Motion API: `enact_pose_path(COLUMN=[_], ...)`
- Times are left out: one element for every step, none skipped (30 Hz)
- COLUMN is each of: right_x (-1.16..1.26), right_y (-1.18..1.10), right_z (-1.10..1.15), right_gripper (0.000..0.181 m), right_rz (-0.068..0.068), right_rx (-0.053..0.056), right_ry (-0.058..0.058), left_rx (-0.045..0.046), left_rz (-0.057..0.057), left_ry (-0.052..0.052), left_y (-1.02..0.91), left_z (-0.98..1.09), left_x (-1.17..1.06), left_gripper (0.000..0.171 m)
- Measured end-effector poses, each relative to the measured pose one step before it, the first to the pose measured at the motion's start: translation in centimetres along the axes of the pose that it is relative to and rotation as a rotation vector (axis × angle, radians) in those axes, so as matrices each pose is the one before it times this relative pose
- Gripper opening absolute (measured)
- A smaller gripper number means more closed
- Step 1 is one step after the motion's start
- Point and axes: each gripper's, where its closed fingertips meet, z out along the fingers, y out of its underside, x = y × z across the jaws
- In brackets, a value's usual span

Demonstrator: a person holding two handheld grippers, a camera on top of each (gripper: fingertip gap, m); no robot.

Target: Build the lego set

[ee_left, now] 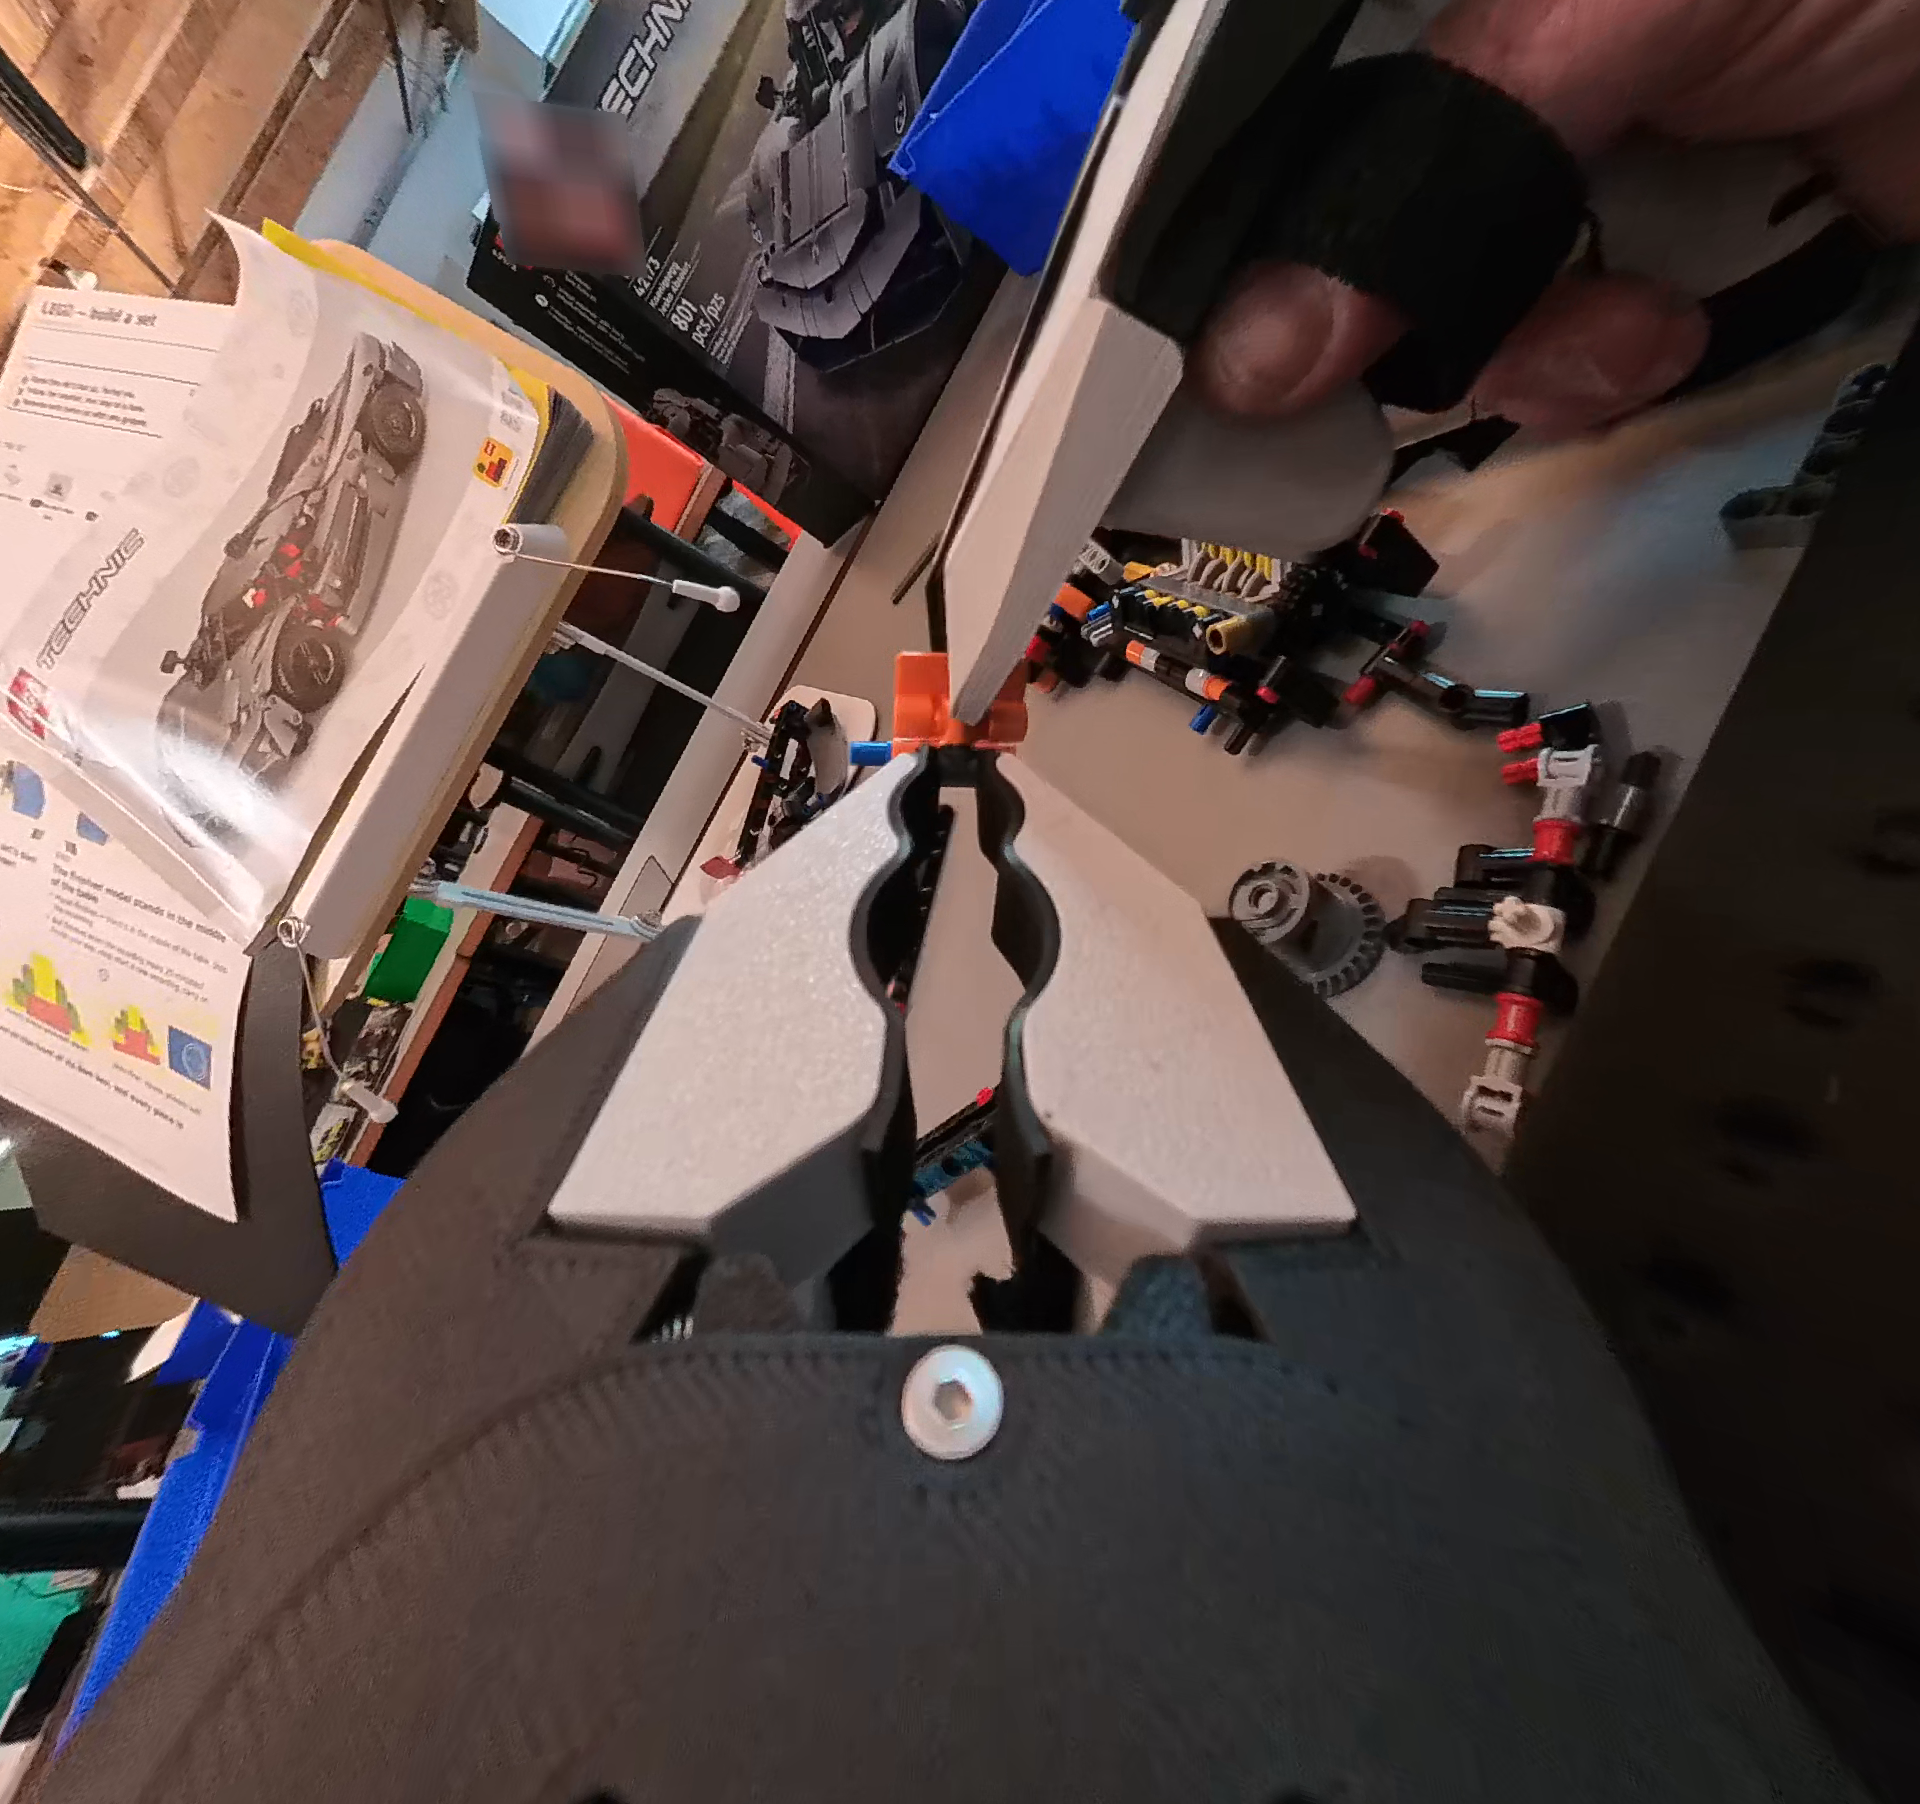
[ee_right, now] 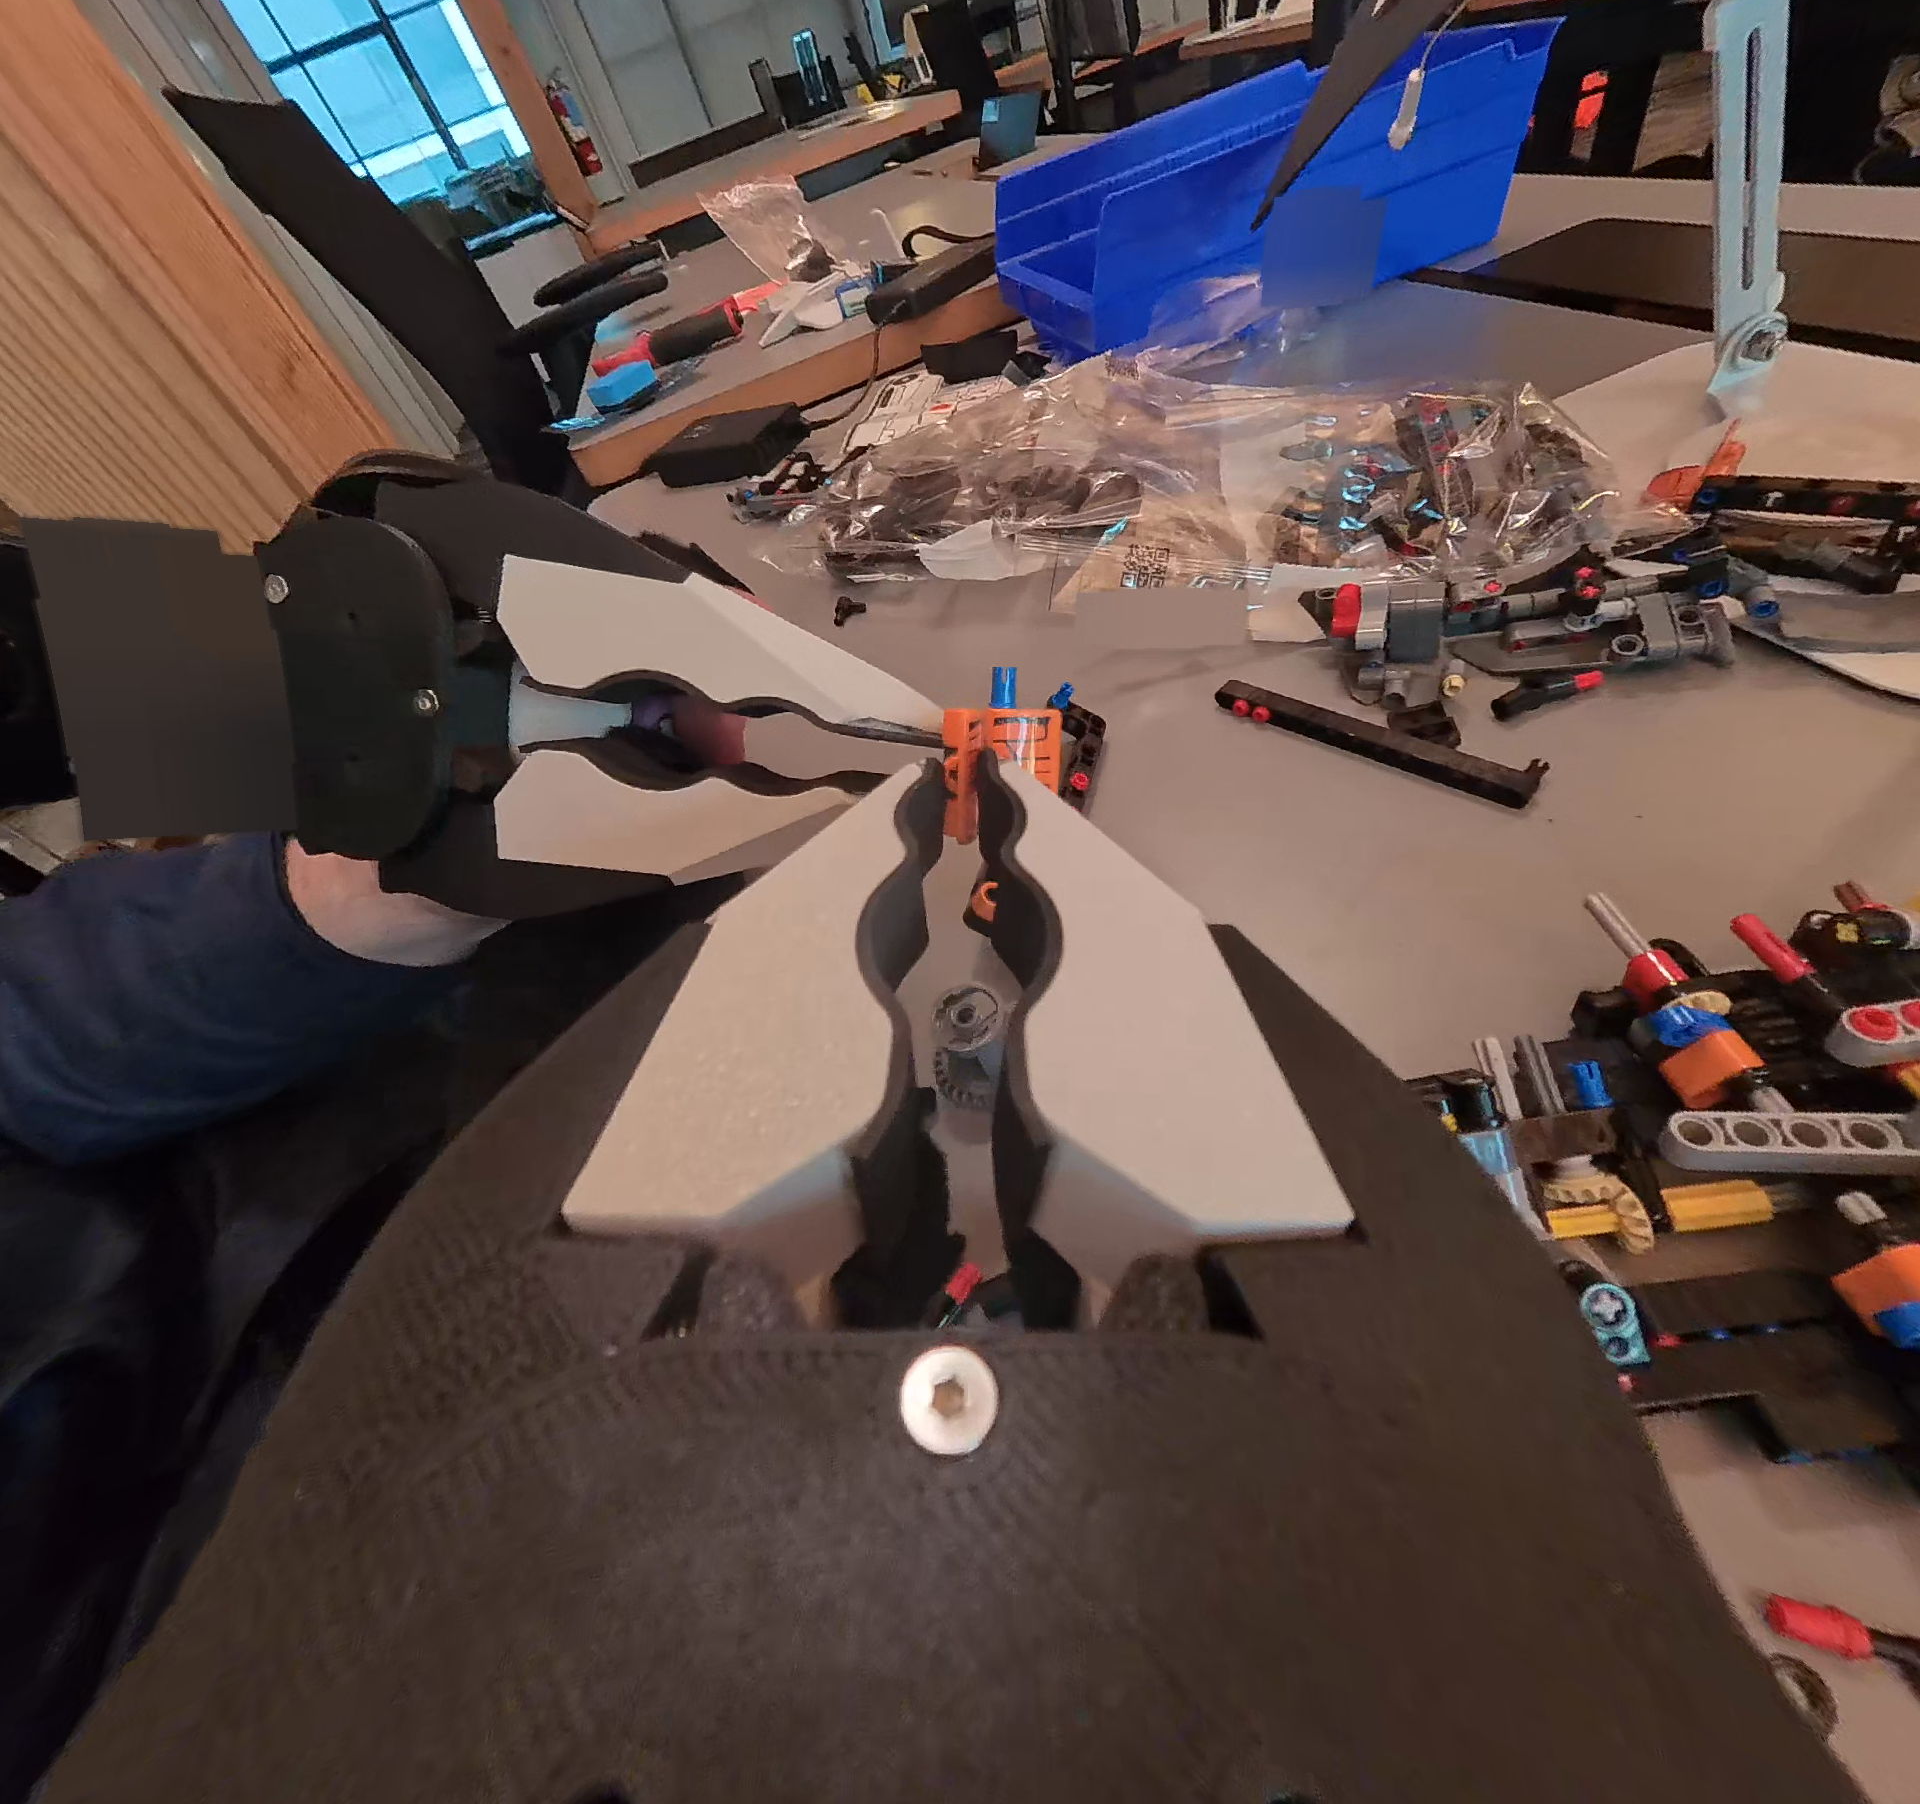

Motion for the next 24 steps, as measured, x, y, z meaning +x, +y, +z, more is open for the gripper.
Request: enact_pose_path(right_x=[0.077,0.050,0.031,0.024,0.005,-0.020,-0.020,-0.004,0.005,0.177,0.378,0.351,0.204,-0.009,0.072,-0.030,-0.277,-0.043,0.450,0.332,-0.037,0.015,0.110,-0.022], right_y=[0.194,0.159,0.083,0.094,0.113,0.068,0.019,0.055,0.096,0.069,-0.162,-0.643,-0.746,-0.196,0.377,0.593,0.747,0.831,0.682,0.563,0.381,0.144,0.009,-0.050], right_z=[0.025,0.029,0.035,0.040,0.028,-0.021,-0.043,-0.005,0.028,-0.017,-0.335,-0.902,-1.015,-0.525,0.067,0.432,0.629,0.616,0.437,0.313,0.257,0.133,0.027,0.016], right_gripper=[0.004,0.003,0.003,0.003,0.003,0.003,0.003,0.003,0.003,0.003,0.000,0.000,0.000,0.000,0.000,0.000,0.000,0.000,0.000,0.000,0.000,0.000,0.002,0.006], right_rz=[0.0005,0.0070,0.0028,-0.0052,-0.0042,-0.0014,-0.0015,0.0035,0.0036,-0.0056,-0.0016,0.0270,0.0401,0.0131,-0.0148,-0.0128,-0.0017,-0.0087,-0.0291,-0.0325,-0.0148,-0.0034,-0.0034,0.0000], right_rx=[-0.0102,-0.0072,-0.0049,-0.0071,-0.0074,-0.0034,-0.0004,-0.0021,-0.0047,-0.0036,0.0124,0.0499,0.0578,0.0150,-0.0257,-0.0350,-0.0413,-0.0511,-0.0476,-0.0383,-0.0245,-0.0104,-0.0017,0.0015], right_ry=[0.0054,-0.0005,0.0007,0.0058,0.0034,0.0005,0.0013,-0.0021,-0.0024,0.0154,0.0242,-0.0009,-0.0217,-0.0185,0.0068,0.0044,-0.0163,0.0012,0.0445,0.0376,0.0060,0.0031,0.0072,-0.0028], left_rx=[-0.01036,-0.00662,-0.00363,-0.00286,-0.00468,-0.00080,0.00350,0.00475,-0.00118,-0.00665,-0.02458,-0.11099,0.02014,0.08118,0.03384,-0.00758,-0.00427,0.01668,0.03000,0.00280,-0.00868,0.00255,0.01679,0.02299], left_rz=[0.0069,0.0113,0.0000,-0.0105,0.0009,0.0061,-0.0069,-0.0134,-0.0036,0.0026,-0.0059,-0.0098,-0.0669,-0.1008,-0.0199,0.0408,0.0343,0.0365,0.0174,-0.0019,0.0063,0.0018,-0.0094,-0.0159], left_ry=[0.0028,0.0058,0.0056,0.0068,0.0056,0.0029,0.0057,0.0104,0.0099,-0.0015,-0.0153,-0.0380,0.0247,0.0335,0.0026,-0.0040,0.0202,0.0122,0.0199,0.0194,0.0065,0.0026,0.0045,0.0098], left_y=[0.152,0.138,0.091,0.089,0.114,0.058,-0.016,0.009,0.136,0.182,0.535,2.406,0.765,-0.841,-0.471,0.317,0.124,-0.499,-0.600,-0.091,0.150,-0.007,-0.229,-0.291], left_z=[0.066,0.058,0.014,0.025,0.024,-0.023,-0.036,-0.021,-0.011,-0.066,-0.067,-0.013,-0.263,-0.848,-0.583,-0.052,0.184,0.117,0.168,0.259,0.186,0.016,-0.124,-0.140], left_x=[0.116,0.130,0.046,0.020,0.065,0.072,0.029,0.020,0.089,-0.040,-0.338,-1.079,-0.598,-0.530,-0.198,0.341,0.771,0.509,0.455,0.309,0.118,0.040,0.004,0.038], left_gripper=[0.005,0.005,0.005,0.005,0.005,0.005,0.005,0.005,0.005,0.005,0.003,0.005,0.004,0.004,0.004,0.005,0.005,0.005,0.005,0.005,0.005,0.005,0.005,0.005])
